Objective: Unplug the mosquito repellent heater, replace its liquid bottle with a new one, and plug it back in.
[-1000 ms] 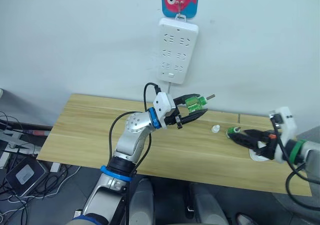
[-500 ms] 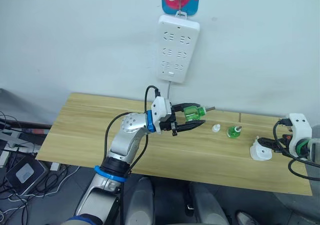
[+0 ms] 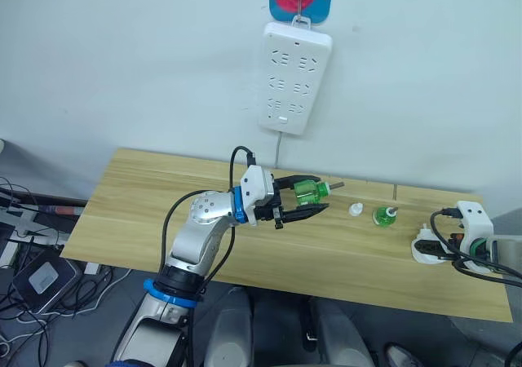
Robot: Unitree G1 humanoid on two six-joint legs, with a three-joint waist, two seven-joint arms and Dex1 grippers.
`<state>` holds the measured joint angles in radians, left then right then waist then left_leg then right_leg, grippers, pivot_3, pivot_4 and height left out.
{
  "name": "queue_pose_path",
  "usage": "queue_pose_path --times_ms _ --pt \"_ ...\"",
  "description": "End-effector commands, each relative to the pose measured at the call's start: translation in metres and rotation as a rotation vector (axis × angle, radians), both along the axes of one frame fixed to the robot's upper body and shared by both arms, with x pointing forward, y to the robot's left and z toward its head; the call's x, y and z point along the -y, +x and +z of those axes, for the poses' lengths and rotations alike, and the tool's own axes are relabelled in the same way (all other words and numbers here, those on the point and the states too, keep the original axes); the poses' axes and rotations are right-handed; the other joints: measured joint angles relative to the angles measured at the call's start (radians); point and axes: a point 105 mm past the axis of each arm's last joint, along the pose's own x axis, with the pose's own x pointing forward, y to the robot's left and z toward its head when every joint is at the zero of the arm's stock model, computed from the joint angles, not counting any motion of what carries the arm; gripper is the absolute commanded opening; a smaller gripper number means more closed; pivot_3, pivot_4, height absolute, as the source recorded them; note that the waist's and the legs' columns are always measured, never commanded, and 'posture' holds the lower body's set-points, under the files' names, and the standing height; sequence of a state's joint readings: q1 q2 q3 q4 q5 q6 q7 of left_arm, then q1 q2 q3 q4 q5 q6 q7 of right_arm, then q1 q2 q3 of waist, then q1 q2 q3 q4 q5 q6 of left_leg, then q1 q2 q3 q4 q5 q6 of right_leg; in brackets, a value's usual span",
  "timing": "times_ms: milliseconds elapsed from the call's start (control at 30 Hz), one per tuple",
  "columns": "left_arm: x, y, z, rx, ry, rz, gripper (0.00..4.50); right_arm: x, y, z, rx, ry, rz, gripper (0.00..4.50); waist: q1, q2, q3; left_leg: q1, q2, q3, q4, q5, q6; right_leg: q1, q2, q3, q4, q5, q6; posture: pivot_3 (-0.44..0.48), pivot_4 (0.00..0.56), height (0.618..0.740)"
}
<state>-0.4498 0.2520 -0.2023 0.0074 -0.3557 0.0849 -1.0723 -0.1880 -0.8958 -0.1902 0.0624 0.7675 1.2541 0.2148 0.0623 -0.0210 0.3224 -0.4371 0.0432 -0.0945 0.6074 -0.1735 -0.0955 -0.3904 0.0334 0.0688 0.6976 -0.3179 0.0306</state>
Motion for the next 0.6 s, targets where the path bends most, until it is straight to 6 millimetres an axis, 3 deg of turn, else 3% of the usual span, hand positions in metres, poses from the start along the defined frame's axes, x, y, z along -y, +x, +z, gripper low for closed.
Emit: queue_pose_path --times_ms 33,233,433,600 --pt "0.001 -0.007 0.010 0.026 -0.022 -0.017 2.28 0.006 0.002 -0.001 -0.002 -0.013 -0.008 4.43 0.003 0.000 0.002 0.000 0.000 0.000 0.000 0.000 0.000 0.000 0.000 0.000 0.000 0.000 0.000 0.285 0.355 0.740" --pt "0.000 -0.009 0.010 0.022 -0.009 -0.021 2.28 0.008 -0.001 -0.008 -0.018 -0.014 0.004 4.43 0.015 0.000 0.012 0.000 0.000 0.001 -0.001 0.000 0.000 0.000 0.000 0.001 0.000 0.000 0.000 0.285 0.359 0.740" --pt "0.003 -0.008 0.010 0.023 -0.006 -0.025 2.28 0.007 0.002 -0.007 0.013 0.015 -0.001 2.98 0.017 -0.002 0.016 0.000 0.001 0.001 -0.001 0.000 0.000 0.000 0.000 0.001 -0.001 0.000 0.000 0.278 0.359 0.740" --pt "0.003 -0.008 0.009 0.021 -0.004 -0.034 2.28 0.011 -0.004 0.007 0.027 0.031 0.006 2.98 0.018 0.000 0.017 0.000 0.000 0.001 -0.001 0.000 0.000 0.000 0.000 0.001 -0.002 0.000 0.001 0.259 0.353 0.740"
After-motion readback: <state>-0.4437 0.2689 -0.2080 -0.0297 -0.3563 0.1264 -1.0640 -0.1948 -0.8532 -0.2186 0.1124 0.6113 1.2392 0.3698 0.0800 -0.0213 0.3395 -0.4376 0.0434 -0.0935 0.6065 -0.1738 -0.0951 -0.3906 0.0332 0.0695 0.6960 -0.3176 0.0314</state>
